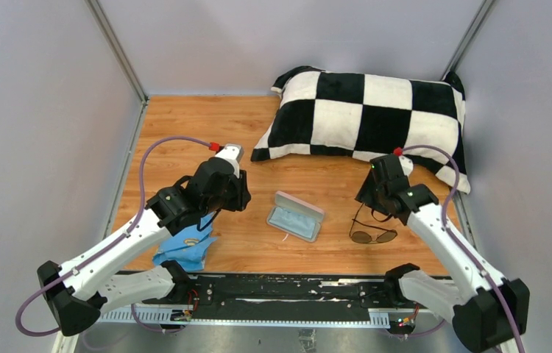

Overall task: Organize the sunglasses
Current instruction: Fold the sunglasses at the center of the board.

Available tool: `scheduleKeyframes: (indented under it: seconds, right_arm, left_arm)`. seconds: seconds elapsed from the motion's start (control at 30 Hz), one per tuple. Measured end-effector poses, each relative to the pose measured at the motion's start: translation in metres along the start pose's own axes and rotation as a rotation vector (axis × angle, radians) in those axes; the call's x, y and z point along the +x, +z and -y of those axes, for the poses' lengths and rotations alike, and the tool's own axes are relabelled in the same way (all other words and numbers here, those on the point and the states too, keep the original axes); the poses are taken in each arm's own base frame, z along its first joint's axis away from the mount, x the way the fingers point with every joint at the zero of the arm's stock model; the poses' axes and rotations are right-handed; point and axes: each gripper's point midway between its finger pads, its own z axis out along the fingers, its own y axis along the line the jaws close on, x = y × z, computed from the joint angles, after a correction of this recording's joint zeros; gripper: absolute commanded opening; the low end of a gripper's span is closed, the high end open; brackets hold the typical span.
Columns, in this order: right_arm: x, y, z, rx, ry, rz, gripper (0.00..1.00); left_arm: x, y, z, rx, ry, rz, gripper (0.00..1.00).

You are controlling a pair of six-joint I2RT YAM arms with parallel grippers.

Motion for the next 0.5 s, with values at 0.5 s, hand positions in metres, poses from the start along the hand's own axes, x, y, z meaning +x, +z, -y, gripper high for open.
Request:
scheduleKeyframes:
  seconds: [0.5]
  right_arm:
    - [0.077, -0.008, 0.057, 0.11, 0.299, -0.091, 1.0]
  left_arm:
    - [0.005, 0.005, 0.006, 0.038, -0.001, -0.009, 0.38]
